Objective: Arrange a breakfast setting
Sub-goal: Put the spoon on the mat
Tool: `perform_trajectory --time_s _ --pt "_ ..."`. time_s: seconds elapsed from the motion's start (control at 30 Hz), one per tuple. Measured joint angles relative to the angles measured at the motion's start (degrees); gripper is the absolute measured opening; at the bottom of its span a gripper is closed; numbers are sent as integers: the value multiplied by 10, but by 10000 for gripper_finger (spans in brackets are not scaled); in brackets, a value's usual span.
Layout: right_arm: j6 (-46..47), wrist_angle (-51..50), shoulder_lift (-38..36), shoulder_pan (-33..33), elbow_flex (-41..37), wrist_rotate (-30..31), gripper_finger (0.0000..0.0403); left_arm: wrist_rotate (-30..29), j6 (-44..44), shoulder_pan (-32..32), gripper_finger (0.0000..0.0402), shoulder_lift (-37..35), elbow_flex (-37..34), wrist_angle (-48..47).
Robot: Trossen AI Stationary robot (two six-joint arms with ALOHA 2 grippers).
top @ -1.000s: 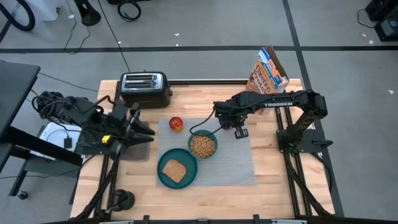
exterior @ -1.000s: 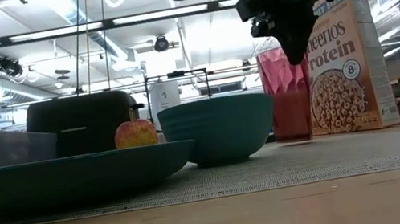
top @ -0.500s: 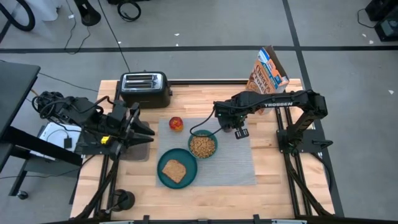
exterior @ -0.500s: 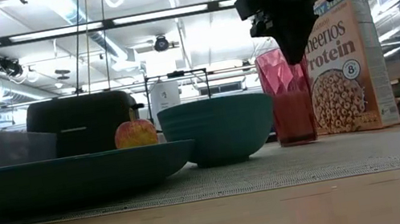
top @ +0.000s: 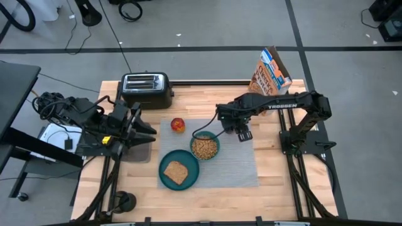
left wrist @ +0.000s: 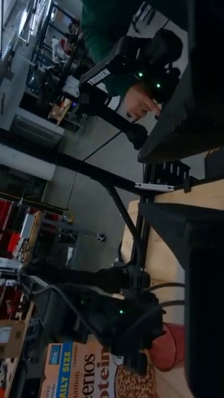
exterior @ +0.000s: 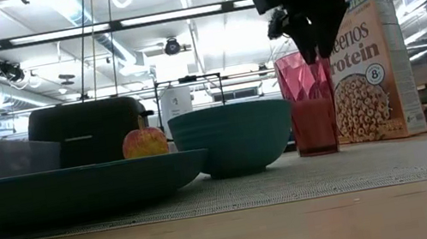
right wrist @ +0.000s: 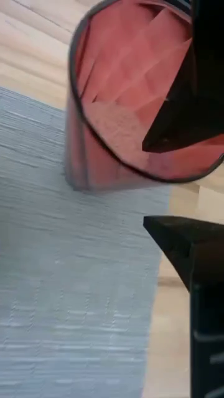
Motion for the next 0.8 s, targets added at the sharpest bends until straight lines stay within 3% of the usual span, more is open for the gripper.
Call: perform_trajectory --time_s 0.37,0.43,0.63,0.8 --pt "56 -48 0 35 98 1 251 10 -11 0 230 4 0 -38" --pt "87 -64 0 45 131 1 257 12 -56 -3 231 12 0 -60" --pt "176 -55 -16 88 173 16 261 96 -208 -61 209 65 0 -92" --pt "214 -25 -27 119 173 40 261 202 -426 -127 190 118 0 -179"
